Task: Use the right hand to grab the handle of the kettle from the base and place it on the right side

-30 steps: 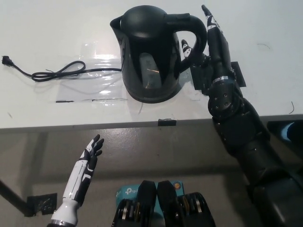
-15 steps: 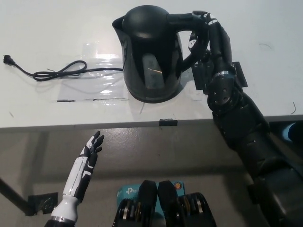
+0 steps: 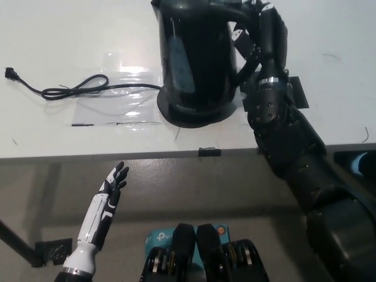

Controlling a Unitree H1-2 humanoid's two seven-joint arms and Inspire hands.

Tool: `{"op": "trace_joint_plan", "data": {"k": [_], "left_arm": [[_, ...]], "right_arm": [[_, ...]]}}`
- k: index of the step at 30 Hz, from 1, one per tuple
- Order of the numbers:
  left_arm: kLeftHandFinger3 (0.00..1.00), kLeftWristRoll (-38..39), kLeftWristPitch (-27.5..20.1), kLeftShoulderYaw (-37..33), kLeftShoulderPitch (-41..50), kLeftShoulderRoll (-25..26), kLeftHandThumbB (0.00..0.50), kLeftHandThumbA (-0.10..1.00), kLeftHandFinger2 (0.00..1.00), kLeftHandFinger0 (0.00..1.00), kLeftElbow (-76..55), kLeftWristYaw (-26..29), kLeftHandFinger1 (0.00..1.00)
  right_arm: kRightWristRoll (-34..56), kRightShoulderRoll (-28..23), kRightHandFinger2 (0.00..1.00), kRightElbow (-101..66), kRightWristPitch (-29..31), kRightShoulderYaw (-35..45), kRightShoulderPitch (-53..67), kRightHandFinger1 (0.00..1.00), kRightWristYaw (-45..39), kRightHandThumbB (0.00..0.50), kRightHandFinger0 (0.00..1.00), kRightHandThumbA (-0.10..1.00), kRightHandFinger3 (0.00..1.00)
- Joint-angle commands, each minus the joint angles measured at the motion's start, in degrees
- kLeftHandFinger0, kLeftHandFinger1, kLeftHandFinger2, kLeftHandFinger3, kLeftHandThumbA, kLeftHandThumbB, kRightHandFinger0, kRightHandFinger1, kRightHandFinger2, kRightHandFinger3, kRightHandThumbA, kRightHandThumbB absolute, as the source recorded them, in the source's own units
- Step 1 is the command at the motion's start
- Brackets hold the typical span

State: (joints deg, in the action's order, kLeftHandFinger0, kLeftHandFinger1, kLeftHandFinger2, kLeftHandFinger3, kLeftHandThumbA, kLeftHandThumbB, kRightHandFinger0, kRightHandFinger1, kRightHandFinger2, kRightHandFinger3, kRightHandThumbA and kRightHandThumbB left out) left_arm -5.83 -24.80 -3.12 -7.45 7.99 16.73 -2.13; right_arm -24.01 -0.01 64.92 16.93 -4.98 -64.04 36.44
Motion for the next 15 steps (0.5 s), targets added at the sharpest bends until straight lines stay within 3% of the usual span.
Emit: {"op": "trace_joint_plan", "data": {"k": [1, 7, 10, 15], "left_arm": [[1.00, 0.55, -2.13, 0.11, -1.46, 0.92, 0.500, 1.00, 1.00, 1.00, -1.21, -0.39, 1.00], [1.00, 0.83, -2.13, 0.12, -0.93, 0.64, 0.500, 1.00, 1.00, 1.00, -1.23, -0.30, 1.00], [1.00, 1.34, -2.13, 0.22, -0.77, 0.59, 0.500, 1.00, 1.00, 1.00, -1.07, -0.53, 1.00], [1.00, 1.35, -2.13, 0.17, -0.80, 0.57, 0.500, 1.00, 1.00, 1.00, -0.80, -0.47, 1.00]], "right_arm": [[1.45, -0.54, 0.40, -0.92, 5.36, 1.17, -5.60, 0.00, 6.27, 0.085, 0.00, -0.10, 0.44], [6.03, 0.00, 0.44, -0.13, 9.76, 5.14, -6.02, 0.03, 6.06, 0.052, 0.00, -0.10, 0.49], [7.45, -0.08, 0.56, -2.55, 9.99, 5.69, -5.53, 0.11, 7.10, 0.057, 0.00, -0.10, 0.59], [8.81, -0.56, 0.53, -5.29, 9.99, 7.59, -5.89, 0.12, 8.28, 0.079, 0.00, -0.10, 0.52]]}}
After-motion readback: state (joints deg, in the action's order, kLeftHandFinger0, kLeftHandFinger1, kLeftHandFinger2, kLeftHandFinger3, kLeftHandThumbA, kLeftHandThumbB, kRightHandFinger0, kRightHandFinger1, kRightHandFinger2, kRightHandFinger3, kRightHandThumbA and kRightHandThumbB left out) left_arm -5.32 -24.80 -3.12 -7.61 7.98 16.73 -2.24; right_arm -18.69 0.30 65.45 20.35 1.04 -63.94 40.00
